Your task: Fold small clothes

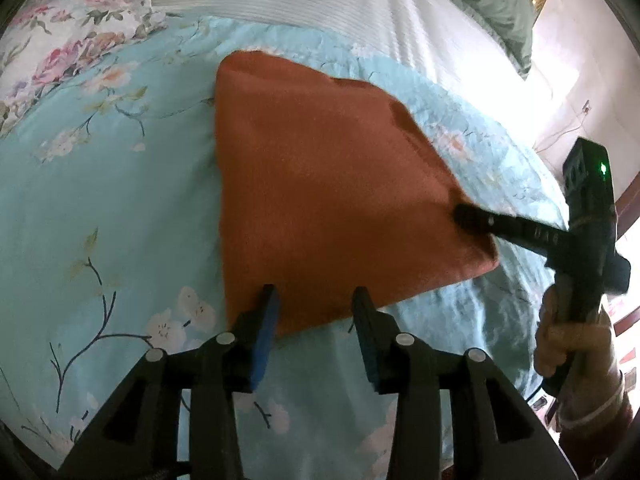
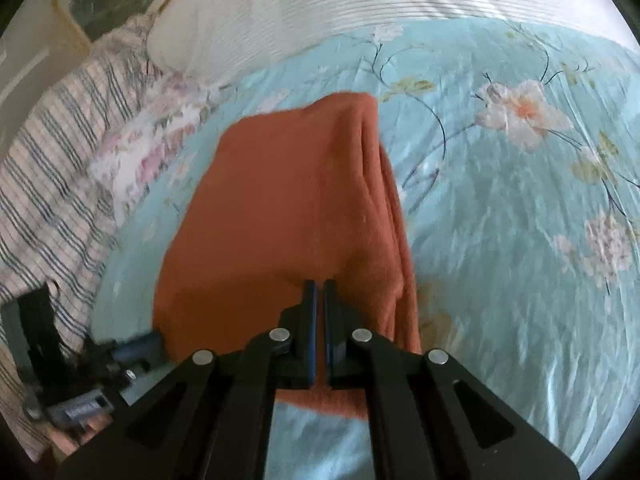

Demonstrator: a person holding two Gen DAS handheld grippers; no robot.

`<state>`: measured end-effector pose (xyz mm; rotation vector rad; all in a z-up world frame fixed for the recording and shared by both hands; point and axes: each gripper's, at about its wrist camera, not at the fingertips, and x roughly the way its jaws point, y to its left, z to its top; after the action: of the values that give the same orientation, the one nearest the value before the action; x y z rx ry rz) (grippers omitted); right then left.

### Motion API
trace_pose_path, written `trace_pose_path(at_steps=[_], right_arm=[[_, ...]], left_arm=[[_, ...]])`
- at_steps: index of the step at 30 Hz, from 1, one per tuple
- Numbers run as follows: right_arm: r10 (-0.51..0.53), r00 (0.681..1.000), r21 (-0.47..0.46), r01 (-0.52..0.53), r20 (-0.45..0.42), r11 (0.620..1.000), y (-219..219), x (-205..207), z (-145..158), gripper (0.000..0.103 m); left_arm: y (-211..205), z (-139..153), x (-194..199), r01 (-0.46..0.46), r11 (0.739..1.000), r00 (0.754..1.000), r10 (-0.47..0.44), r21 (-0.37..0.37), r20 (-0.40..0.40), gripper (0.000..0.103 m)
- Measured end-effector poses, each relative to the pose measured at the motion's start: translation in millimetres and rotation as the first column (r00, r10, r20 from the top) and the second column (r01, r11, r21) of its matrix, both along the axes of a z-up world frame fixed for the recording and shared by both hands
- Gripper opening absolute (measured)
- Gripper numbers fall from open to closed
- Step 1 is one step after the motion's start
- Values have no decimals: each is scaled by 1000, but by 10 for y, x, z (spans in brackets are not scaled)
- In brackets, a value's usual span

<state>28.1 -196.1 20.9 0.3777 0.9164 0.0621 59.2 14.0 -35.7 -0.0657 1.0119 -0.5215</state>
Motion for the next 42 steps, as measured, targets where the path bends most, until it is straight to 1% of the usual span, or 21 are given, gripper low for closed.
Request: trace_pose_path(at_steps=[2,4,5,9,12,15,18,20,22,24,26,27,28,29,30,31,33,34,37,40,42], right_arm=[[-10,999,-28,8,-43,1000,1,-16,-137,4],[-27,998,12,27,-52,1000,-55,-59,-214,4],[-33,999,23,34,-41,999,-68,-91,-201,4],[-29,999,15,29,-15,999,-37,-191,-73,4],[-28,1000,15,28,12,999,-22,-292,13,4],[-27,999,24,27,19,999,-16,-374,48,4],[-28,999,49,26,30,998,-14,-469,72,4],[-21,998,89,16,57,996,-27,-557,104,4],[-21,996,106,11,88,994,-18,-652,157,5],[-19,994,114,6,106,993,-6,-711,196,6],[-20,995,107,10,100,994,0,-749,208,17],[-25,995,121,13,98,993,-9,-771,202,42],[-35,994,152,19,103,988,-35,-800,195,71],[-57,991,185,33,124,982,-60,-856,199,80],[-75,986,206,43,150,978,-83,-909,213,84],[-84,982,203,49,169,978,-88,-947,236,84],[-68,981,166,37,182,985,-56,-976,282,84],[-68,983,124,46,173,991,-27,-981,306,84],[-77,984,61,68,163,996,11,-990,346,87],[-101,984,6,101,149,995,20,-1011,361,90],[-84,984,-36,90,155,995,79,-1064,391,92]], left_arm=[[-4,-37,2,-6,1000,1000,6,4,-8,39],[-17,-19,-21,-8,1000,1000,8,13,2,39],[-26,0,-50,-6,1000,1000,6,21,11,39],[-5,34,-108,-13,1000,1000,12,29,23,40],[40,46,-121,-33,999,999,33,13,11,41],[102,56,-122,-56,998,998,56,-9,-7,41],[147,94,-163,-82,997,997,82,-12,1,49],[170,139,-219,-113,993,993,112,20,36,65],[188,175,-268,-128,991,990,126,35,63,68],[202,192,-310,-137,989,989,134,49,69,72],[219,193,-342,-147,987,987,142,60,70,77],[222,196,-356,-148,987,987,144,62,70,77],[226,199,-368,-149,987,987,145,65,71,77],[232,201,-380,-151,986,987,147,67,71,77],[239,201,-385,-151,986,987,146,68,72,77],[241,199,-393,-152,986,987,147,72,71,77],[240,189,-384,-158,984,986,152,84,71,77],[239,184,-388,-161,983,985,155,89,71,77],[234,177,-418,-182,975,981,172,127,85,77],[260,187,-479,-219,963,973,204,154,109,77],[299,208,-536,-253,956,963,233,147,138,77]])
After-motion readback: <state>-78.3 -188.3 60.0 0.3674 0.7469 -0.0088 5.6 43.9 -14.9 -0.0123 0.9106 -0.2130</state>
